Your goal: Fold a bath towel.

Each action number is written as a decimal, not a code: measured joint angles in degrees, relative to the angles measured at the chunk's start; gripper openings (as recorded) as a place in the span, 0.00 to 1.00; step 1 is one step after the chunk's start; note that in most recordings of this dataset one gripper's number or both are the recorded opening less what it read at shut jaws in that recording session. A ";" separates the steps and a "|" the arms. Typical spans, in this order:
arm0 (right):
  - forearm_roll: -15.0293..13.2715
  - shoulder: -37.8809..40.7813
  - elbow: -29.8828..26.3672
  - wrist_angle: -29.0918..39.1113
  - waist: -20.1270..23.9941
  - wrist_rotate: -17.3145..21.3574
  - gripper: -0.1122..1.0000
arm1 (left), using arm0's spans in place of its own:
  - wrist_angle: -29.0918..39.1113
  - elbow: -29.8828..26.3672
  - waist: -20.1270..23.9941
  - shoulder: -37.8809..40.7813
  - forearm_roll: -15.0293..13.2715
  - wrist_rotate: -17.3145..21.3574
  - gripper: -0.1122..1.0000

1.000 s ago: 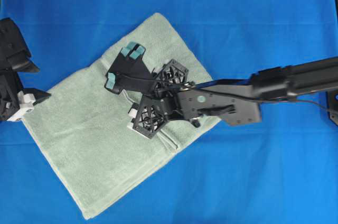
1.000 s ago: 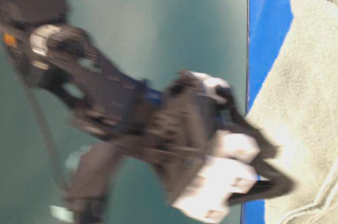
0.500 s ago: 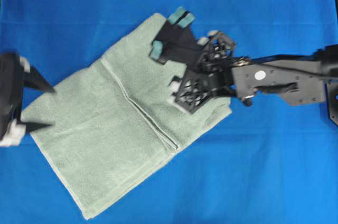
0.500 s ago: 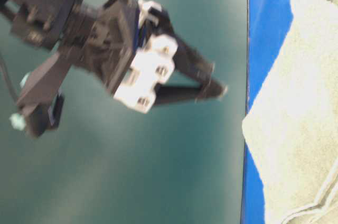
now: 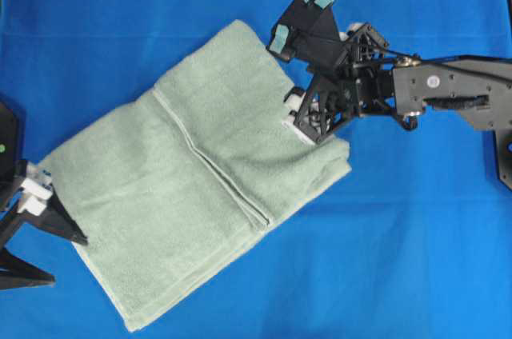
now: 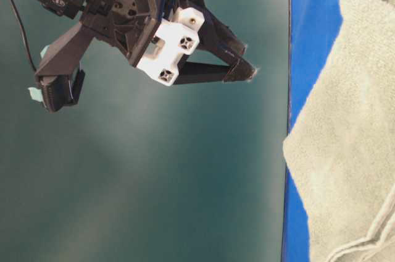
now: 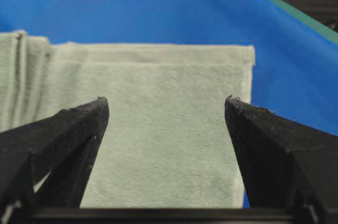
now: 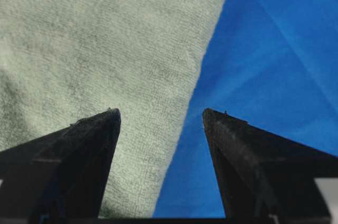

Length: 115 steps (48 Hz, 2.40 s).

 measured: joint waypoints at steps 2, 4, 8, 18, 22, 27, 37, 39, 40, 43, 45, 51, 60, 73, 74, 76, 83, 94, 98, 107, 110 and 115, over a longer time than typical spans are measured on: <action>-0.09 0.00 0.09 0.00 0.00 0.00 0.68 | 0.00 -0.35 0.00 1.93 -0.44 -0.53 0.85; -0.09 0.00 0.18 -0.09 0.00 0.00 0.68 | -0.09 -0.62 0.00 4.31 -0.70 -1.05 0.85; -0.18 0.00 0.26 -0.09 0.00 0.00 0.68 | -0.09 -1.93 -0.26 11.60 -1.14 -2.81 0.85; -1.14 0.00 0.62 0.00 -0.09 0.00 0.68 | 0.97 -7.12 -2.64 26.72 -1.41 -3.69 0.84; -1.41 0.00 0.53 -0.09 -0.09 0.00 0.68 | 2.37 -8.61 -2.64 32.08 -1.32 -3.60 0.84; -1.76 0.00 0.53 0.00 -0.09 0.00 0.68 | 3.08 -9.05 -2.46 36.47 -1.41 -3.52 0.83; -1.76 0.00 0.79 -0.09 -0.09 0.00 0.68 | 3.08 -9.23 -1.23 39.46 -1.41 -3.25 0.69; -1.76 0.00 0.79 -0.09 -0.09 0.00 0.68 | 3.08 -9.23 -0.97 39.46 -1.32 -3.08 0.60; -1.76 0.00 0.88 -0.09 -0.09 0.00 0.68 | 3.08 -9.23 -0.70 39.46 -1.32 -2.99 0.55; -1.85 0.00 0.97 -0.09 0.09 0.00 0.68 | 3.08 -9.14 0.00 39.46 -1.32 -2.90 0.39; -1.85 0.00 0.97 -0.09 0.26 0.00 0.68 | 3.16 -9.23 0.53 39.55 -1.05 -2.46 0.28; -1.76 -0.09 1.05 -0.09 0.97 0.09 0.68 | 4.04 -9.67 1.14 39.55 -0.97 -0.62 0.17; -1.85 -0.09 1.05 0.00 1.67 0.09 0.67 | 9.40 -11.43 1.41 39.55 -0.97 2.11 0.17; -1.85 -1.67 2.72 0.62 2.29 0.09 0.67 | 34.10 -20.92 2.37 32.52 0.35 9.76 0.17; -1.85 -1.93 3.16 0.62 2.29 0.09 0.67 | 36.47 -22.06 2.72 31.90 0.44 11.60 0.17; -1.85 -2.55 3.78 0.62 2.29 0.09 0.67 | 40.25 -24.17 3.69 30.76 0.88 14.06 0.17; -1.85 -4.83 6.42 0.62 2.72 0.35 0.67 | 46.76 -29.71 9.58 29.79 1.32 23.91 0.17; -1.85 -10.37 12.57 0.79 3.96 2.64 0.67 | 43.33 -35.51 19.07 33.84 1.32 39.11 0.17; -1.85 -12.74 14.68 0.70 4.04 3.43 0.67 | 39.38 -41.04 24.70 38.32 1.32 50.19 0.17; -1.85 -17.93 18.72 0.62 5.10 5.10 0.67 | 34.45 -55.99 34.19 51.94 -0.70 72.51 0.17; -1.85 -19.16 19.51 0.62 5.45 5.54 0.67 | 34.37 -61.61 36.47 57.30 -3.52 76.03 0.17; -1.93 -20.92 20.57 0.70 6.06 6.06 0.67 | 34.10 -66.88 39.37 62.93 -7.91 77.43 0.17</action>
